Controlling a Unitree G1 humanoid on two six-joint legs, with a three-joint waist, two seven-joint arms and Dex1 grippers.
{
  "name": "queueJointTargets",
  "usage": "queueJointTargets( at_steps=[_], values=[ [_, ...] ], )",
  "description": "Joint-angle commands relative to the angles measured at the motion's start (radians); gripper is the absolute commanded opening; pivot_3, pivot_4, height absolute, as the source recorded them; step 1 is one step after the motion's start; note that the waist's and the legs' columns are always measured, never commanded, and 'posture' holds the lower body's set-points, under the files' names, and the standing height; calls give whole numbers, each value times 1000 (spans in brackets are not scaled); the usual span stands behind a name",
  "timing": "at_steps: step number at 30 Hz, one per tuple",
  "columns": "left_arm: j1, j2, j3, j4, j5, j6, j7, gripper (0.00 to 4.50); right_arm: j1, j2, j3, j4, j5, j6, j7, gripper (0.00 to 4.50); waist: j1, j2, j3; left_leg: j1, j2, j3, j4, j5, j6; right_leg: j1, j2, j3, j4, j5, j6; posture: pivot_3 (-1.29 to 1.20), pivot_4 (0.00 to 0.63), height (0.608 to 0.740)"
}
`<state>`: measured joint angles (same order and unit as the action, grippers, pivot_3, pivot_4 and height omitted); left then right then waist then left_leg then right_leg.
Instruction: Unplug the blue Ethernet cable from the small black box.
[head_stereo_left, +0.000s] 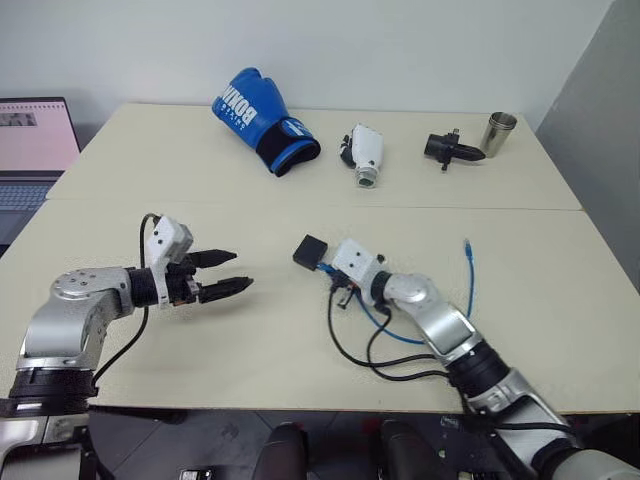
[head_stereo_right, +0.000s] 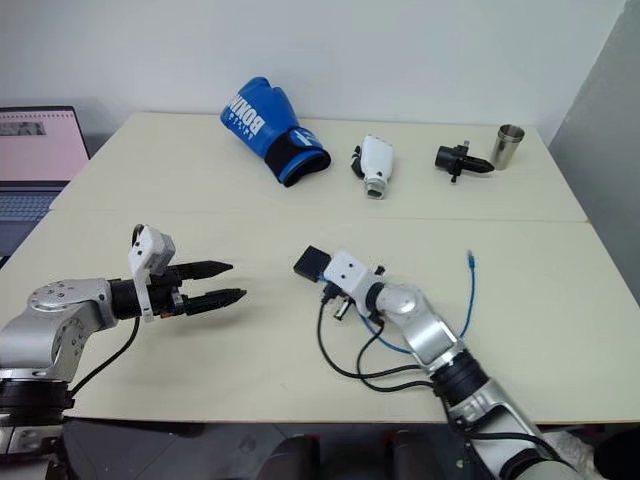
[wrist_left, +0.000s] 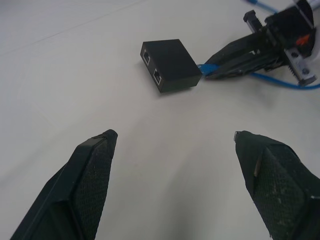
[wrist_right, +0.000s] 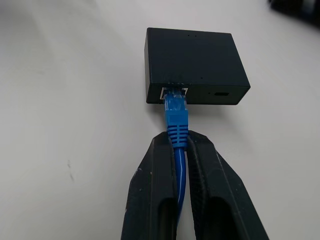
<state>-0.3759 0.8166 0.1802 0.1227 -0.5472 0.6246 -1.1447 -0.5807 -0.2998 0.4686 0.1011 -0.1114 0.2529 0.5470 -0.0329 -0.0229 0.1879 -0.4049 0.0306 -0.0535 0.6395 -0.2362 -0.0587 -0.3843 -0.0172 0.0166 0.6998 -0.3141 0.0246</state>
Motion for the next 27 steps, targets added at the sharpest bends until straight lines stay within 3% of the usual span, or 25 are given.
queueJointTargets(
  at_steps=[1, 5, 10, 27],
  values=[
    [-65, -1, 57, -40, -160, 215, 6, 4017, -48, -88, -11, -60, -76, -311, 28, 37, -2, 0, 0, 0, 0, 0, 0, 0, 0, 0, 0, 0, 0, 0, 0, 0, 150, 740],
    [-96, -16, 48, -82, -261, 372, 16, 4017, -88, -190, -11, 12, -150, -607, 30, 37, -13, 0, 0, 1, 0, 0, 1, 0, 0, 0, 0, 1, 1, 0, 0, 0, 150, 740],
    [-130, -63, 21, -145, -321, 430, 34, 4017, -114, -229, -20, 68, -159, -780, 52, 36, -13, 0, 0, 1, 0, 1, 1, 0, 0, 1, 0, 1, 1, 0, 0, 0, 150, 740],
    [-154, -122, -23, -115, -311, 428, 31, 4017, -112, -157, -55, 12, -118, -807, 125, 35, -6, 0, 0, 2, -1, 0, 4, 0, 0, 3, -1, 1, 2, 0, 0, 0, 150, 740]
  ],
)
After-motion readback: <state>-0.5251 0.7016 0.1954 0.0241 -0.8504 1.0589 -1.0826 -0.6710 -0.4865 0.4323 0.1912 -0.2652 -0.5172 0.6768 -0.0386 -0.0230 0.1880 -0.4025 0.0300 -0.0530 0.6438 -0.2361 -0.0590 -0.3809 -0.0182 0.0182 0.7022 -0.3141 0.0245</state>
